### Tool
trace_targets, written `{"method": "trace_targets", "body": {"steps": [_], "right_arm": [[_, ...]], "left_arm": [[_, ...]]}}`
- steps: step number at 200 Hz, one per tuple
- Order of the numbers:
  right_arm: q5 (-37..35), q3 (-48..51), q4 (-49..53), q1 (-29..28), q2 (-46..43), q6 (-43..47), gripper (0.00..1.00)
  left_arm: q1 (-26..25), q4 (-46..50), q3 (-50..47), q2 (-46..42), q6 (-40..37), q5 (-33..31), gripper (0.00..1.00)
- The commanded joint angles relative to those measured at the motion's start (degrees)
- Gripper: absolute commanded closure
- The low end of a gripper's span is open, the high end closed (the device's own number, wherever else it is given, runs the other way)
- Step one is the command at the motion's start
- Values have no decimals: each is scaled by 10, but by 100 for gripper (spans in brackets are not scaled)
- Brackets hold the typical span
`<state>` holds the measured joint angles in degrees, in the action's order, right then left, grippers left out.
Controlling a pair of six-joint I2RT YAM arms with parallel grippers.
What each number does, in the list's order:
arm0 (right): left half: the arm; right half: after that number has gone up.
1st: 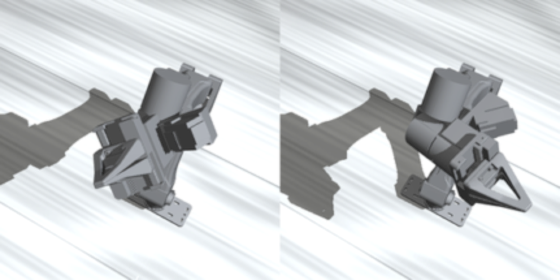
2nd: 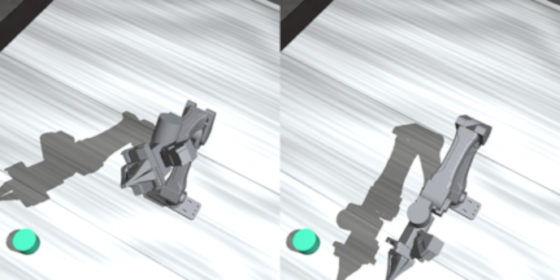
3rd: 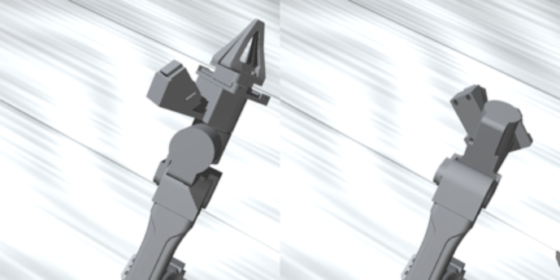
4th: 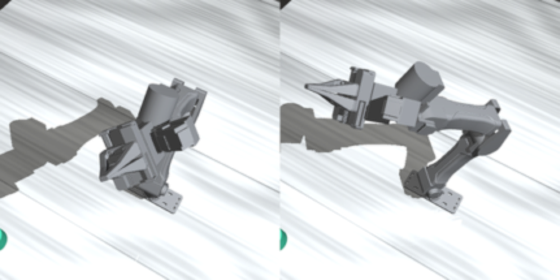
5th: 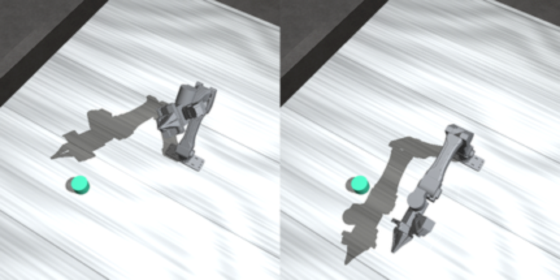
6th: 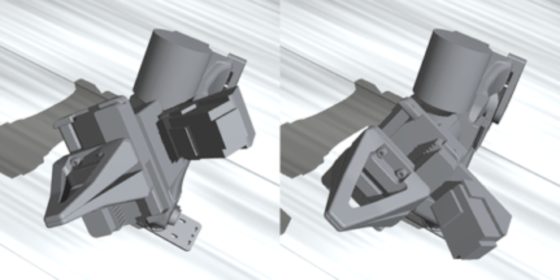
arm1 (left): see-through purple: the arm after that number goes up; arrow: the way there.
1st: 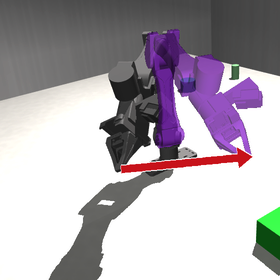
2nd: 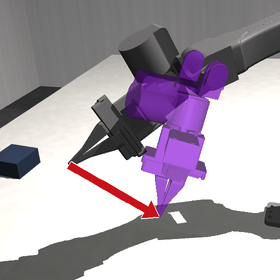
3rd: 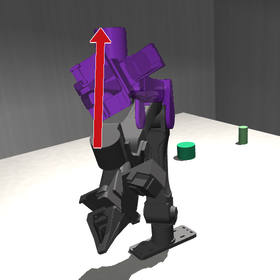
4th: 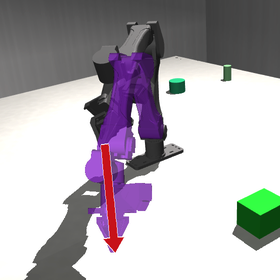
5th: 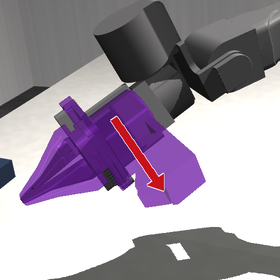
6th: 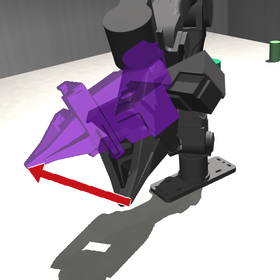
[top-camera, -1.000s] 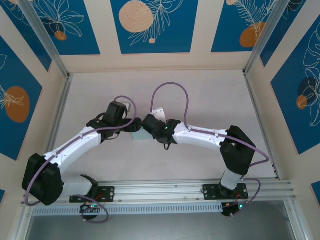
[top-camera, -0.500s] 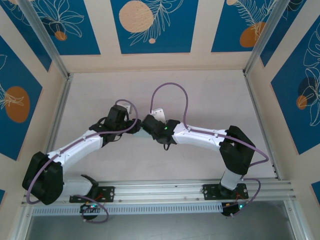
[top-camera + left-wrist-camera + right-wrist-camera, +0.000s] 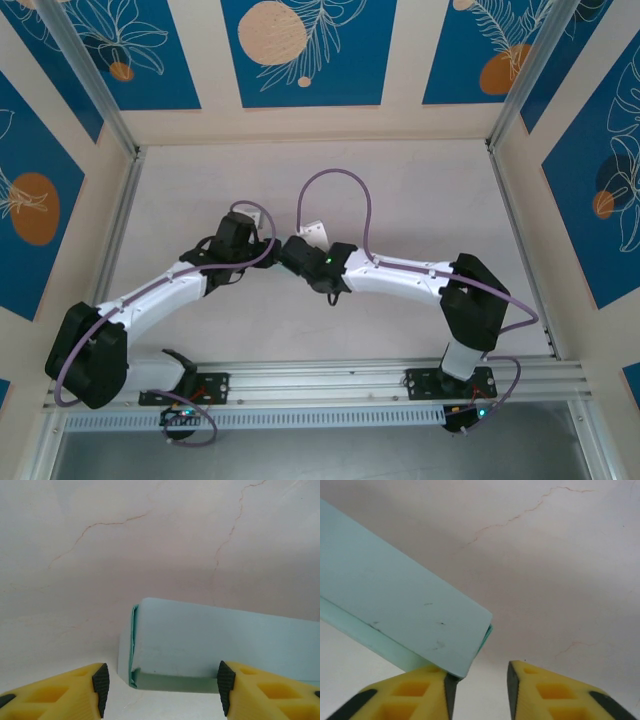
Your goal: Fold the paper box
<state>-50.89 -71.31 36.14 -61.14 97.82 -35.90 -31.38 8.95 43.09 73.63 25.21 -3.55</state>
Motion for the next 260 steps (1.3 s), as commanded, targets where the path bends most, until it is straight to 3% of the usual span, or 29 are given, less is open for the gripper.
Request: {"method": "trace_targets", "body": {"steps": [1, 76, 127, 148, 202, 260], "right_arm": [[10, -11, 16, -12, -17, 3, 60], [83, 28, -66, -12, -110, 27, 51], [145, 28, -61, 54, -126, -52, 49], [182, 28, -65, 83, -113, -79, 38], [236, 33, -80, 113, -106, -117, 28], [287, 71, -112, 138, -99, -148, 21]], "left_arm": [[-9, 74, -23, 21, 2, -18, 41], [-15, 68, -18, 36, 0, -22, 45], [-16, 72, -22, 14, 4, -20, 45], [-15, 85, -23, -19, 15, -27, 44], [-12, 92, 32, -113, -12, -47, 1], [12, 22, 108, 14, -90, -5, 0]]}}
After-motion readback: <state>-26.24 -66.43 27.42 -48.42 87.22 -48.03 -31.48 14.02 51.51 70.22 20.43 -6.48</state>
